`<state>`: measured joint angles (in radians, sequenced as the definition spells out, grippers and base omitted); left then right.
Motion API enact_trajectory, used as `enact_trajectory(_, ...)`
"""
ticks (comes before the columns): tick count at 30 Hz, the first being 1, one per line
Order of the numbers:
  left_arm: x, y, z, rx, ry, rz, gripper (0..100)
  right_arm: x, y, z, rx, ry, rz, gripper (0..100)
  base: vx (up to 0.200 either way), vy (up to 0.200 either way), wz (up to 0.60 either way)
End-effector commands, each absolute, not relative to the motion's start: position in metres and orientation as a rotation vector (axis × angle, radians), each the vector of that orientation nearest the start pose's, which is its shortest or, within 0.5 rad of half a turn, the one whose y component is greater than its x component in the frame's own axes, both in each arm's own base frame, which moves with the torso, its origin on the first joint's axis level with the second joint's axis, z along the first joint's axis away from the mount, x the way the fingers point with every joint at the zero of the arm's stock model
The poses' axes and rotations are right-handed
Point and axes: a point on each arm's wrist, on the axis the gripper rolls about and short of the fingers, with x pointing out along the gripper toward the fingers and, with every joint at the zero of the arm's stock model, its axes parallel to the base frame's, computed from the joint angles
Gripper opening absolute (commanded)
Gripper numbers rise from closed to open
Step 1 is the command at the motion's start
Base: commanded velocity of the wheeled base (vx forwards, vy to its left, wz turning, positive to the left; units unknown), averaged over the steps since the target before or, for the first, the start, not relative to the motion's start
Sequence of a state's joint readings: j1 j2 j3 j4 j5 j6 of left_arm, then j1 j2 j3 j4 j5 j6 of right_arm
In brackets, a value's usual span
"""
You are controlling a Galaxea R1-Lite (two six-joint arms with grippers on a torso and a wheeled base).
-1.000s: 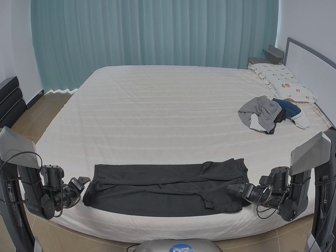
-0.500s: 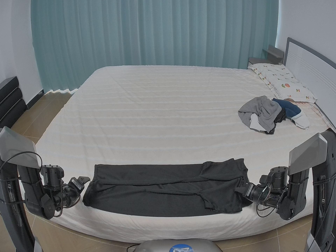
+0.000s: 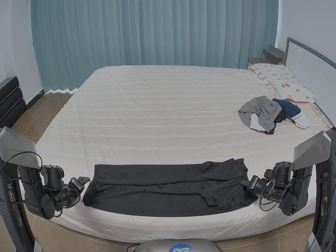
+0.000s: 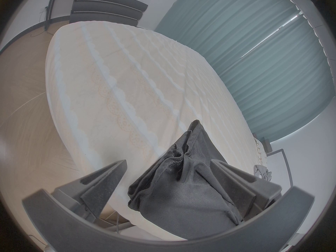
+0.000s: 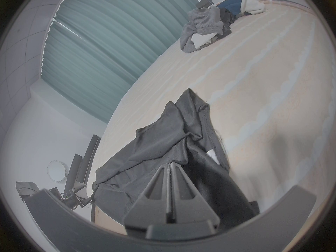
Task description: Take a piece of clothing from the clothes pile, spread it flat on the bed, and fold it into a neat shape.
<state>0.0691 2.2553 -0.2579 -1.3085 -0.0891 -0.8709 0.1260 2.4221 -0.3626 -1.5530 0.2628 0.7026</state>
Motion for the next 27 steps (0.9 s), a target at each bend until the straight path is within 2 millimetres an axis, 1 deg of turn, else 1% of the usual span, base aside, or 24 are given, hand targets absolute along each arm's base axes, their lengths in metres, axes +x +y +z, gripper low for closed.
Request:
enact_trajectory(1,0.265,0.017,-0.023,-0.891,0.651,0.283,100,0.296,0.043,-0.042,0.712,0.618,0.186,0,0.000,0.000,0.00)
enact_trajectory(7,0.265,0.017,-0.020,-0.892,0.641,0.279,100,0.294,0.040,-0.047,0.713,0.635,0.170,0,0.000,0.000,0.00)
enact_trajectory(8,0.265,0.017,-0.020,-0.892,0.641,0.279,100,0.295,0.039,-0.048,0.713,0.635,0.168,100,0.000,0.000,0.00)
enact_trajectory(12,0.266,0.017,-0.020,-0.892,0.638,0.277,100,0.296,0.039,-0.048,0.717,0.632,0.172,100,0.000,0.000,0.00)
enact_trajectory(13,0.269,0.017,-0.015,-0.893,0.616,0.264,100,0.296,0.037,-0.044,0.735,0.624,0.168,100,0.000,0.000,0.00)
enact_trajectory(15,0.271,0.016,-0.012,-0.895,0.604,0.252,100,0.296,0.036,-0.043,0.752,0.621,0.162,100,0.000,0.000,0.00)
enact_trajectory(17,0.278,0.013,-0.007,-0.891,0.580,0.221,100,0.296,0.036,-0.036,0.808,0.608,0.151,100,0.000,0.000,0.00)
enact_trajectory(18,0.283,0.011,-0.005,-0.888,0.567,0.208,100,0.296,0.036,-0.034,0.833,0.606,0.147,100,0.000,0.000,0.00)
enact_trajectory(19,0.292,0.010,-0.001,-0.886,0.537,0.188,100,0.296,0.035,-0.032,0.860,0.603,0.138,100,0.000,0.000,0.00)
enact_trajectory(20,0.292,0.010,-0.001,-0.886,0.537,0.188,100,0.296,0.035,-0.032,0.860,0.603,0.138,100,0.000,0.000,0.00)
enact_trajectory(22,0.311,0.009,0.002,-0.881,0.520,0.172,100,0.297,0.034,-0.032,0.884,0.602,0.131,100,0.000,0.000,0.00)
enact_trajectory(23,0.311,0.009,0.002,-0.881,0.520,0.172,100,0.297,0.034,-0.032,0.884,0.602,0.131,100,0.000,0.000,0.00)
enact_trajectory(24,0.326,0.004,0.002,-0.874,0.541,0.161,100,0.296,0.034,-0.034,0.884,0.610,0.129,100,0.000,0.000,0.00)
enact_trajectory(27,0.346,0.000,0.001,-0.873,0.556,0.153,100,0.296,0.035,-0.037,0.886,0.622,0.128,100,0.000,0.000,0.00)
